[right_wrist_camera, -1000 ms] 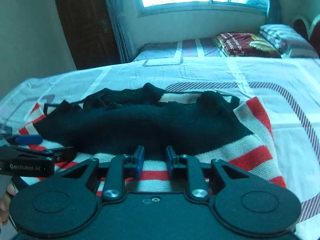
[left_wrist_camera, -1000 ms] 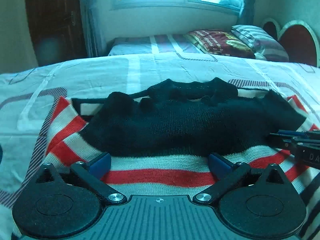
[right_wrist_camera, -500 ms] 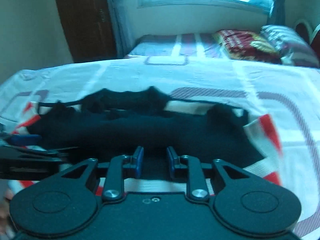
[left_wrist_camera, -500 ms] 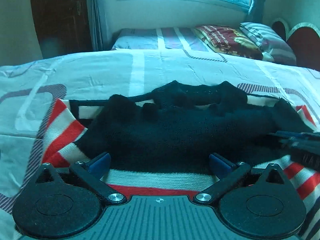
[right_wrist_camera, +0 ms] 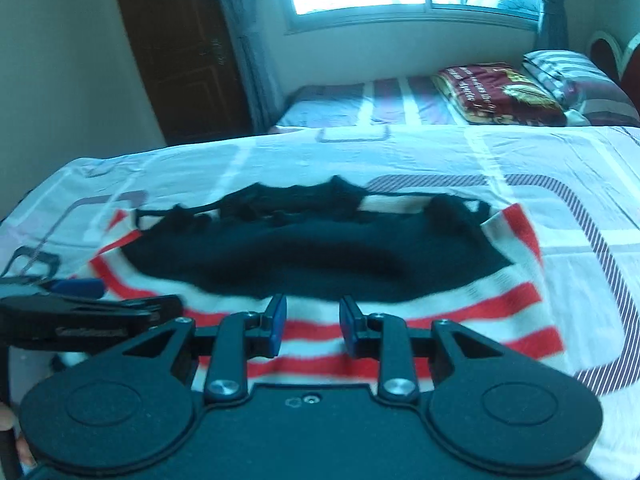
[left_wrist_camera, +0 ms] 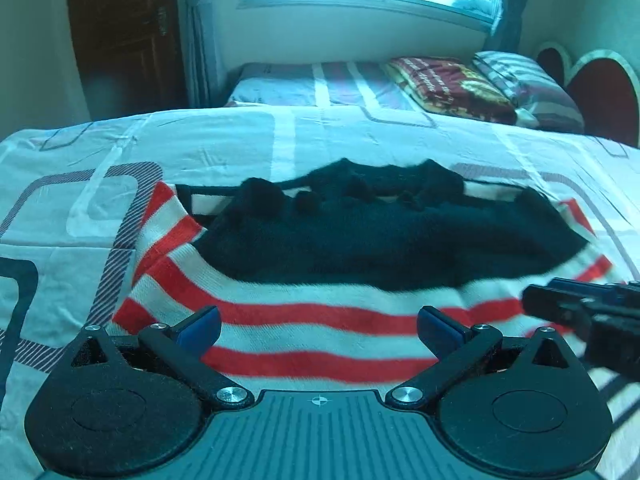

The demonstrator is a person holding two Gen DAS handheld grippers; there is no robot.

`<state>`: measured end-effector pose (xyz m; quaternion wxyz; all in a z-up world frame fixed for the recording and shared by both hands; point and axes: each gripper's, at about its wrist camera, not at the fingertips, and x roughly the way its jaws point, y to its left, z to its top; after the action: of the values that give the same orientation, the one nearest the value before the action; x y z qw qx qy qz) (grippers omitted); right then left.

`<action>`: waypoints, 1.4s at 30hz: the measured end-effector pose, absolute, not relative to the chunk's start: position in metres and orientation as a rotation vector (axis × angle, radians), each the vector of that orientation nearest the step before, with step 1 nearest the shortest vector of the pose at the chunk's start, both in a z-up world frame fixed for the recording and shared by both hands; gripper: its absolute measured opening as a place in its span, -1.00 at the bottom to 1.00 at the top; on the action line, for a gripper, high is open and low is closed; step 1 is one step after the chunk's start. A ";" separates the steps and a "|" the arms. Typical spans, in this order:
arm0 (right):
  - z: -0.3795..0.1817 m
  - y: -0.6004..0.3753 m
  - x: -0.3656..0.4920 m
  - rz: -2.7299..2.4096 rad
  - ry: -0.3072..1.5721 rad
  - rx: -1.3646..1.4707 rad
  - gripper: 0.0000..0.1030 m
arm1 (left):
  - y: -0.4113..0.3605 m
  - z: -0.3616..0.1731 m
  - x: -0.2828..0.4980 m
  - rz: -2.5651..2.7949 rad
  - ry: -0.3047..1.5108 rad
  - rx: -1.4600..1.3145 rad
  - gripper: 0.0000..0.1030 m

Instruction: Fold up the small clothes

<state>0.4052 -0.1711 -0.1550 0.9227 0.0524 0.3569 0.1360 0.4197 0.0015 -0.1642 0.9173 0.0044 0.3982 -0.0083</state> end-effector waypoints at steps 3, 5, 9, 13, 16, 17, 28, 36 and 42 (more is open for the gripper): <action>-0.152 -0.165 0.397 0.280 0.733 0.103 -0.43 | -0.001 -0.165 0.411 -0.024 0.817 0.018 1.00; -0.153 -0.163 0.392 0.276 0.733 0.097 -0.43 | 0.000 -0.169 0.407 -0.023 0.820 0.015 1.00; -0.164 -0.164 0.386 0.246 0.747 0.052 -0.47 | 0.008 -0.181 0.401 -0.014 0.818 0.026 1.00; -0.180 -0.183 0.386 0.207 0.749 0.040 -0.62 | 0.019 -0.187 0.398 -0.017 0.827 0.004 1.00; -0.178 -0.190 0.387 0.189 0.761 0.073 -0.75 | 0.024 -0.187 0.392 -0.017 0.818 0.007 1.00; -0.177 -0.189 0.387 0.185 0.765 0.075 -0.75 | 0.026 -0.186 0.391 -0.013 0.819 0.000 1.00; -0.153 -0.155 0.345 0.274 0.710 0.069 -0.44 | 0.013 -0.165 0.349 -0.035 0.759 0.055 1.00; -0.186 -0.144 0.336 0.251 0.766 -0.030 -0.49 | 0.012 -0.194 0.339 -0.045 0.822 0.085 1.00; -0.164 -0.156 0.337 0.229 0.765 0.079 -0.47 | 0.019 -0.175 0.330 -0.024 0.784 0.052 1.00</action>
<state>0.3367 -0.1562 -0.1637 0.9206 0.0385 0.3723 0.1115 0.3304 0.0190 -0.1754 0.9238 0.0252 0.3818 -0.0117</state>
